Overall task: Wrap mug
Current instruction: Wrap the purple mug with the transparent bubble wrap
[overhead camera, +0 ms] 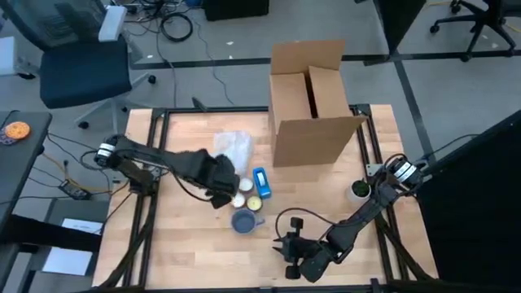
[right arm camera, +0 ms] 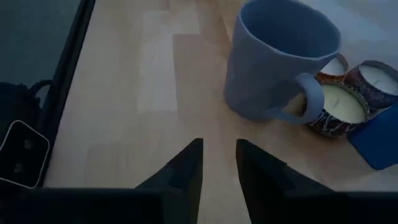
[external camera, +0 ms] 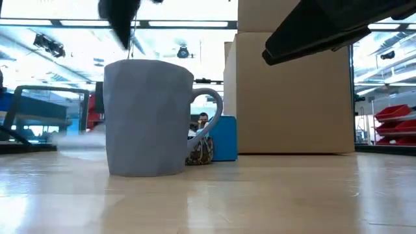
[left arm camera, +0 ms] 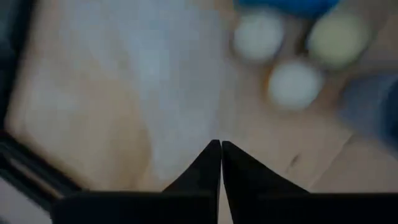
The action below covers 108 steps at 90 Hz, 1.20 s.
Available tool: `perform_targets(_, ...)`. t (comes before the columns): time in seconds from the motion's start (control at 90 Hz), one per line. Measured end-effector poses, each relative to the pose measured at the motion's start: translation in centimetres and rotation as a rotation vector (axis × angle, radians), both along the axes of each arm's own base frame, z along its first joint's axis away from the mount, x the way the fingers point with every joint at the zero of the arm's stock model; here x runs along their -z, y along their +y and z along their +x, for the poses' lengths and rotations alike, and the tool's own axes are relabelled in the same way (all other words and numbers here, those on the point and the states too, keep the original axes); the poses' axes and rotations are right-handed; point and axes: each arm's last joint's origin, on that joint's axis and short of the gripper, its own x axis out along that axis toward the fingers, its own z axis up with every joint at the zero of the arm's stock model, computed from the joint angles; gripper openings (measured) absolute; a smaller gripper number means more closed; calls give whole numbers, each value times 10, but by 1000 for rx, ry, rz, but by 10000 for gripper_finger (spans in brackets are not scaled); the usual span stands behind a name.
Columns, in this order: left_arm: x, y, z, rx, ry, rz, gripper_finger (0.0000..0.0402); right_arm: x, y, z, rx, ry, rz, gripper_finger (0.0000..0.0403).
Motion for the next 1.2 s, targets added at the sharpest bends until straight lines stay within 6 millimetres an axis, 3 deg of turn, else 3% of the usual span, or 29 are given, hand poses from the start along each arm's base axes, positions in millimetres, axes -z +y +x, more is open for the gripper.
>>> perform_targets(0.156, -43, 6, -17, -18, -172, 36, 0, 0, 0, 0, -1, 1, 0, 73)
perform_targets(0.289, -43, 5, -28, -2, -137, 41, 0, 0, 0, 0, -1, 0, 0, 73)
perform_targets(0.4, -24, 2, -31, 18, -54, 54, 0, 0, 0, 0, -2, 2, 1, 73)
perform_targets(0.533, 13, 3, -31, 16, 74, 24, 0, 0, 0, 0, -4, 3, 3, 73)
perform_targets(0.889, 110, 47, -39, -45, 289, 33, 0, 0, 0, 0, -3, 3, 4, 73)
perform_targets(1.022, 125, 58, -32, -2, 226, -84, 0, 0, -2, 1, 1, 5, 3, 73)
perform_targets(1.2, 124, 72, -19, 22, 97, -76, 2, 0, -2, 1, 1, 8, 0, 73)
